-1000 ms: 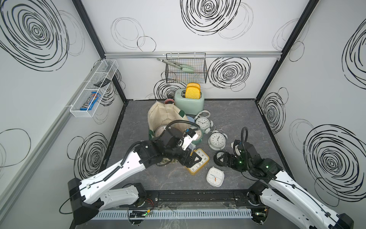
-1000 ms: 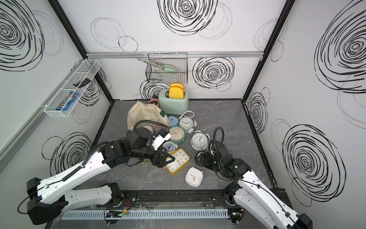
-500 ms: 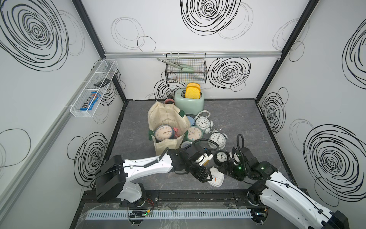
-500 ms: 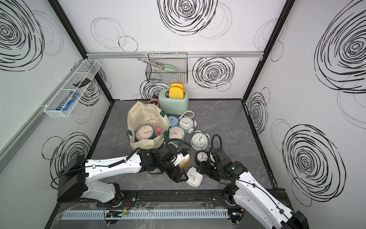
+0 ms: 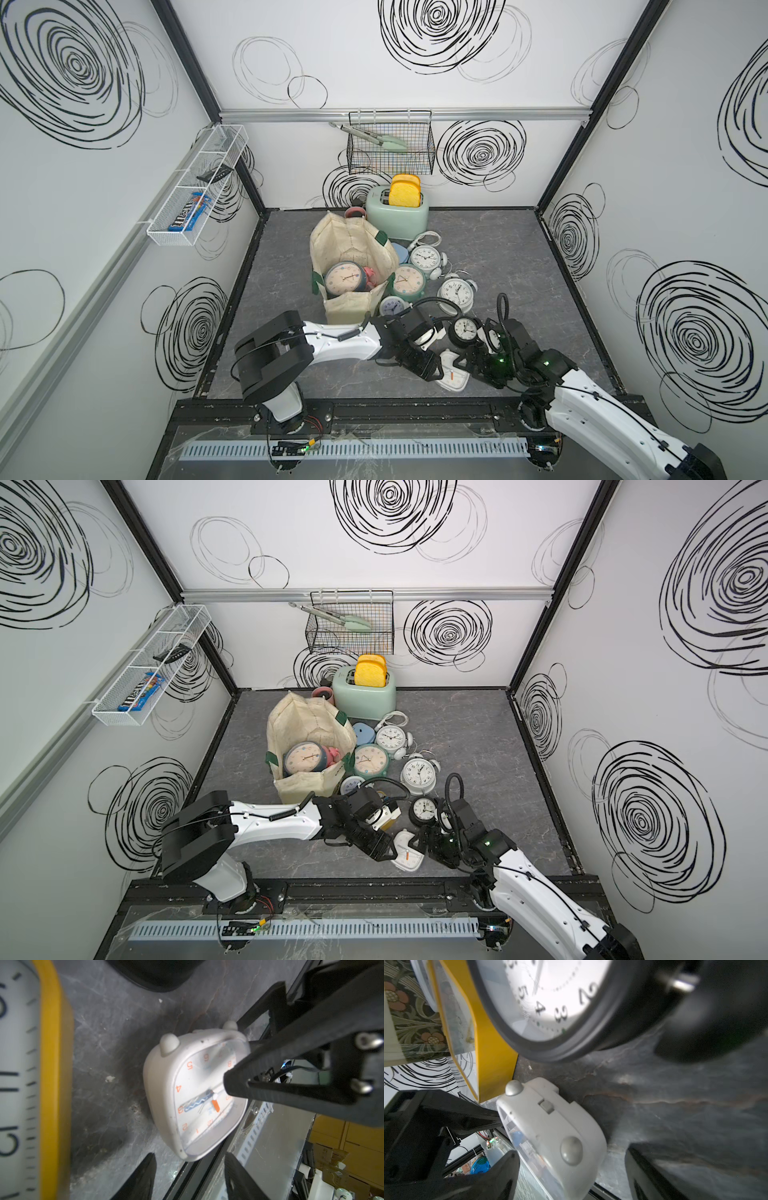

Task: Put the alarm clock into the canvas bag
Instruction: Pick up the alarm from the center of the board.

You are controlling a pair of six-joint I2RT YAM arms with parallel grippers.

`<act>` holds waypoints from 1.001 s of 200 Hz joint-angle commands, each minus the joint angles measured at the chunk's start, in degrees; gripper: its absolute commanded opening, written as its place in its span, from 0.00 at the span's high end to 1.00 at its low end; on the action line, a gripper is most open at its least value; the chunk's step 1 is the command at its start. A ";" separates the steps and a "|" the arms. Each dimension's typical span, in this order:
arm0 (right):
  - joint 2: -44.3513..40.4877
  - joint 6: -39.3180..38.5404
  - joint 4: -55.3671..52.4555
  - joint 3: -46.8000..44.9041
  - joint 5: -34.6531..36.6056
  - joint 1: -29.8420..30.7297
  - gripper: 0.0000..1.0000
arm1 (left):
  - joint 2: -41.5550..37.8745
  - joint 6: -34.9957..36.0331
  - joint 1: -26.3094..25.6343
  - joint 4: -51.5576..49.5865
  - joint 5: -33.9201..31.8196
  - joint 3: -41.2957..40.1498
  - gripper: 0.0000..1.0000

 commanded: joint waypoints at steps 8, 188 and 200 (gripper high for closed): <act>-0.86 0.97 5.60 -2.02 -2.41 -0.44 0.16 | 2.72 -1.14 1.03 4.22 0.23 -0.67 0.52; -3.90 2.77 23.25 -4.33 -13.90 -0.35 0.31 | 7.83 -4.24 4.78 9.17 2.26 -0.81 0.60; -3.28 3.42 24.99 -4.71 -14.28 -0.26 0.31 | 7.58 -5.16 5.00 10.98 3.22 -1.53 0.60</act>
